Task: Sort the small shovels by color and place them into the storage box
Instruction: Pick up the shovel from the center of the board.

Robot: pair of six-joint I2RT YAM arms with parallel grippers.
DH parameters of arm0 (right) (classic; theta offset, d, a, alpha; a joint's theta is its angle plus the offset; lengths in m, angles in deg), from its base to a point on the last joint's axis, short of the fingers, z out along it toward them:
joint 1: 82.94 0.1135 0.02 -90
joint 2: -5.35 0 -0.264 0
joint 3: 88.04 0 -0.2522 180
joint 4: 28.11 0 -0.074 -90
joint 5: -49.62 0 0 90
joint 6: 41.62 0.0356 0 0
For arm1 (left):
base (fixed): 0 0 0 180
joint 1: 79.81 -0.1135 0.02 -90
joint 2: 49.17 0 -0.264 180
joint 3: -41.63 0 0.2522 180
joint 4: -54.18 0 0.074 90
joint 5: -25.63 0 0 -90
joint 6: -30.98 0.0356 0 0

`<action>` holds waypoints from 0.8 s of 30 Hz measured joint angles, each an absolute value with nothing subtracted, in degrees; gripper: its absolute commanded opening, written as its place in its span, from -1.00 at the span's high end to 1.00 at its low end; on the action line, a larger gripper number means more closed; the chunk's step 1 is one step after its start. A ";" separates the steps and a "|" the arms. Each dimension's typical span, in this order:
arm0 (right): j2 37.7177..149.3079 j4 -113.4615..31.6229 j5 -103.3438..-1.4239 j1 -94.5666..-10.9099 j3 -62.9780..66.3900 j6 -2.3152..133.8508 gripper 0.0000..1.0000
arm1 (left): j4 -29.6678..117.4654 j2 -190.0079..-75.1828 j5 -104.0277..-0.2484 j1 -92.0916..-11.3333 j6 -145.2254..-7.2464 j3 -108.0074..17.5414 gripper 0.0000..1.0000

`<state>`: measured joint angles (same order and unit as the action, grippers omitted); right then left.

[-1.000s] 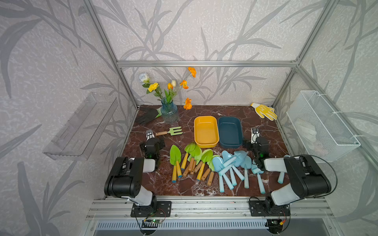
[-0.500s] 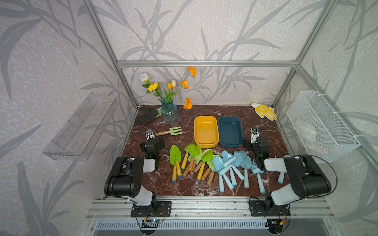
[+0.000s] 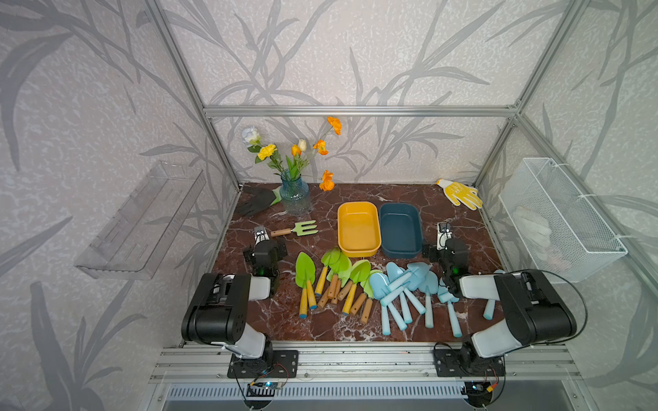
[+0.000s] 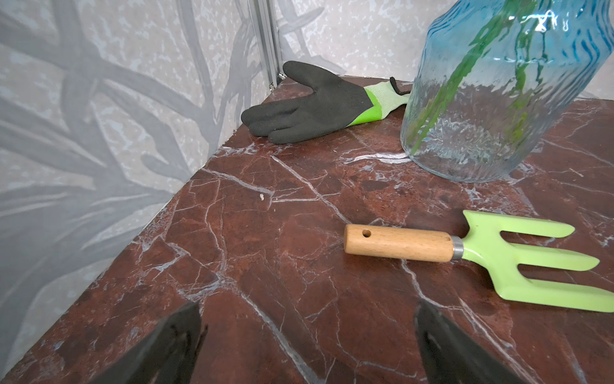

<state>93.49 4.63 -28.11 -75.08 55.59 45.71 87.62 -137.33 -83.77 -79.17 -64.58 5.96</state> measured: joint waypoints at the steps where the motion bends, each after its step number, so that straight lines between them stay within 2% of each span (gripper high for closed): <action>1: 93.49 4.63 -28.24 -75.08 55.59 45.71 -0.98 | 87.62 -137.33 -83.77 -79.17 -64.58 5.96 -0.99; 7: 93.05 3.49 -28.24 -75.08 55.24 45.75 -1.00 | 87.55 -137.11 -83.79 -79.17 -64.56 5.92 -0.99; 10: 89.09 -6.71 -26.36 -75.08 51.35 46.67 -0.76 | 78.00 -133.57 -83.66 -79.10 -64.51 2.31 -0.99; 12: 85.25 -17.45 -24.94 -75.08 45.64 48.11 -0.48 | 68.69 -130.46 -83.66 -78.86 -64.86 -3.61 -0.99; 15: 79.78 -30.17 -23.19 -74.93 36.29 51.87 -0.42 | 58.98 -126.24 -84.36 -77.16 -67.07 -12.27 -0.99; 20: 70.19 -48.98 -23.59 -73.57 31.96 61.29 -0.50 | 48.71 -120.50 -90.45 -66.07 -71.77 -15.63 -0.99; 24: 66.78 -66.19 -25.90 -70.17 31.61 68.68 -0.22 | 41.46 -120.08 -92.01 -57.29 -79.66 -15.46 -0.99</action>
<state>66.78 -66.19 -25.90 -70.17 31.61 68.68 41.46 -120.08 -92.01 -57.29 -79.66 -15.46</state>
